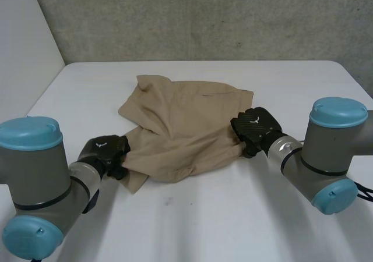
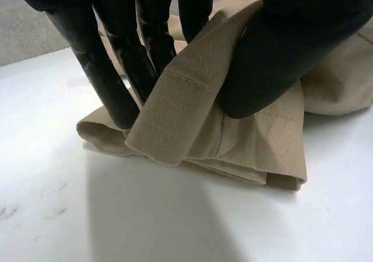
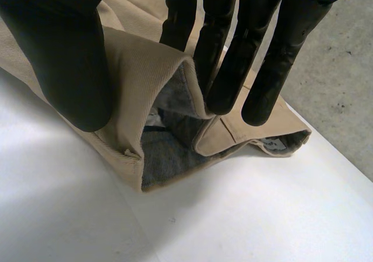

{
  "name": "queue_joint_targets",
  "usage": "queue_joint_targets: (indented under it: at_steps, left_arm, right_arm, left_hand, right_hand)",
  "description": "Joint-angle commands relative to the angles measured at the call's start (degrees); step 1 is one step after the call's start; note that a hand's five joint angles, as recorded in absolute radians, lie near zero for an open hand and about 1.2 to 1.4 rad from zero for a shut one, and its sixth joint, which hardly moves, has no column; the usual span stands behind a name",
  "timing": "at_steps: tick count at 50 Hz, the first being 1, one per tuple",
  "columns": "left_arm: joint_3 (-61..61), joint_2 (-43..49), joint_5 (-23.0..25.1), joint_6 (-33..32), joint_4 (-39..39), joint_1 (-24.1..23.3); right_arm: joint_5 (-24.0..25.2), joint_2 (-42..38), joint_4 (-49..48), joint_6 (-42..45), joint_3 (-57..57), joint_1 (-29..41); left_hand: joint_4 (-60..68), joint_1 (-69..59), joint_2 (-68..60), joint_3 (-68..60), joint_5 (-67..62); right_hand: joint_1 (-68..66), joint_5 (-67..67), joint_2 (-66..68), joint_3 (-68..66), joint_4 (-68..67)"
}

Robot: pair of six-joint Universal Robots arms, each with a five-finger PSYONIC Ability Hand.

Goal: Fold the shorts.

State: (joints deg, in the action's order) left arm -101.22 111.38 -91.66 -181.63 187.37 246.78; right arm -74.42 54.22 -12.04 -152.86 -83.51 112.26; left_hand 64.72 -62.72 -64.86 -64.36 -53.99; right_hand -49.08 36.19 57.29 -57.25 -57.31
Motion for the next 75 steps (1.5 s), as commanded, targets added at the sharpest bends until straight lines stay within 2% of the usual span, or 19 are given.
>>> queue_joint_targets:
  at_steps: [1, 7, 8, 9, 10, 20, 24, 25, 30, 35, 37, 38, 42, 50, 53, 58, 63, 69, 75]
  left_arm:
    - [0.2, 0.1, 0.0, -0.1, 0.0, -0.2]
    - [0.2, 0.9, 0.0, -1.1, 0.0, -0.3]
    - [0.2, 0.9, 0.0, -1.3, 0.0, -0.3]
    - [0.2, 0.9, 0.0, -1.5, 0.1, -0.3]
    - [0.2, 1.0, 0.0, -1.9, 0.0, -0.3]
    - [0.3, -1.6, -0.2, -7.1, -0.3, -0.3]
    - [-0.6, -8.3, -0.1, -12.2, -1.7, -0.3]
    - [-1.0, -12.2, -0.1, -16.4, -3.7, -0.4]
    - [-2.8, -20.7, -0.1, -24.7, -9.5, -1.0]
    - [-6.8, -31.1, -0.1, -35.0, -17.0, -2.6]
    - [-7.3, -32.1, -0.1, -36.1, -17.6, -3.0]
    - [-9.4, -34.7, -0.2, -40.2, -19.4, -4.7]
    - [-12.1, -35.2, -0.9, -44.8, -19.5, -6.8]
    - [-12.4, -23.1, -3.0, -47.4, -12.4, -7.4]
    - [-8.7, -15.8, -4.0, -47.8, -6.2, -7.4]
    - [4.1, -4.4, -7.4, -48.2, 2.9, -7.3]
    - [19.3, -0.5, -8.4, -50.1, 11.3, -6.8]
    - [38.3, 1.2, -8.2, -51.3, 26.1, -6.8]
    - [47.1, 1.0, -8.5, -50.8, 30.8, -6.8]
  right_arm:
    - [-0.1, -1.7, 0.2, 0.4, 0.2, 0.0]
    - [-0.2, -1.5, 0.4, 0.5, 0.3, 0.0]
    - [-0.2, -1.3, 0.4, 0.4, 0.3, 0.0]
    - [0.0, -1.1, 0.5, 0.3, 0.4, 0.0]
    - [0.1, -1.0, 0.6, 0.3, 0.4, 0.0]
    - [0.4, 4.0, 5.1, 1.2, -1.0, -0.2]
    - [0.5, 7.6, 11.1, 2.6, -1.7, -0.6]
    - [0.3, 9.7, 14.4, 4.0, -1.7, -0.6]
    - [0.0, 15.9, 25.0, 9.5, -2.4, -0.9]
    - [-0.2, 22.9, 40.6, 16.5, -4.3, -0.9]
    - [0.2, 25.6, 45.1, 18.3, -5.6, -0.9]
    - [0.3, 26.3, 46.0, 18.7, -6.0, -0.9]
    - [0.8, 27.5, 47.0, 19.9, -7.5, -0.8]
    - [-0.3, 21.7, 38.2, 18.8, -7.5, -0.5]
    - [-1.2, 18.1, 35.0, 18.3, -6.3, -0.5]
    - [-6.9, 11.4, 28.1, 15.5, 3.9, 0.1]
    - [-11.5, 8.1, 20.0, 14.4, 17.4, 0.2]
    - [-11.7, 8.4, 2.2, 11.2, 30.8, 1.4]
    - [-12.1, 9.9, -12.2, 8.5, 35.0, 1.6]
  left_hand:
    - [9.9, -11.9, -9.8, -10.3, -10.7]
    - [9.4, -11.4, -9.3, -9.8, -10.1]
    - [9.4, -11.4, -9.3, -9.8, -10.1]
    - [9.4, -11.4, -9.3, -9.8, -10.1]
    - [9.8, -11.8, -9.6, -10.1, -10.5]
    - [15.3, -17.3, -15.1, -15.6, -16.0]
    - [15.3, -17.3, -15.1, -15.6, -16.0]
    - [15.3, -17.3, -15.1, -15.6, -16.0]
    - [15.3, -17.3, -15.1, -15.6, -16.0]
    - [15.3, -17.3, -15.1, -15.6, -16.0]
    - [15.3, -17.3, -15.1, -15.6, -16.0]
    - [15.3, -17.3, -15.1, -15.6, -16.0]
    - [15.3, -17.3, -15.1, -15.6, -16.0]
    - [15.3, -17.3, -15.1, -15.6, -16.0]
    - [15.3, -17.3, -15.1, -15.6, -16.0]
    - [15.3, -17.3, -15.1, -15.6, -16.0]
    - [15.3, -17.3, -15.1, -15.6, -16.0]
    - [15.3, -17.3, -15.1, -15.6, -16.0]
    - [15.3, -17.3, -15.1, -15.6, -16.0]
  right_hand:
    - [-4.1, 7.0, -4.1, 4.1, 4.1]
    - [-7.1, 10.0, -1.1, 1.1, 1.2]
    - [-11.9, 14.8, 3.7, -3.8, -3.7]
    - [-29.5, 32.3, 21.2, -21.3, -21.2]
    - [-30.9, 33.8, 22.7, -22.7, -22.7]
    - [-30.9, 33.8, 22.7, -22.8, -22.7]
    - [-30.9, 33.8, 22.7, -22.8, -22.7]
    - [-30.9, 33.8, 22.7, -22.8, -22.7]
    - [-30.9, 33.8, 22.7, -22.8, -22.7]
    - [-30.9, 33.8, 22.7, -22.8, -22.7]
    - [-30.9, 33.8, 22.7, -22.8, -22.7]
    - [-30.9, 33.8, 22.7, -22.8, -22.7]
    - [-30.9, 33.8, 22.7, -22.8, -22.7]
    - [-30.9, 33.8, 22.7, -22.8, -22.7]
    - [-30.9, 33.8, 22.7, -22.8, -22.7]
    - [-30.9, 33.8, 22.7, -22.8, -22.7]
    - [-30.9, 33.8, 22.7, -22.8, -22.7]
    - [-30.9, 33.8, 22.7, -22.8, -22.7]
    - [-30.9, 33.8, 22.7, -22.8, -22.7]
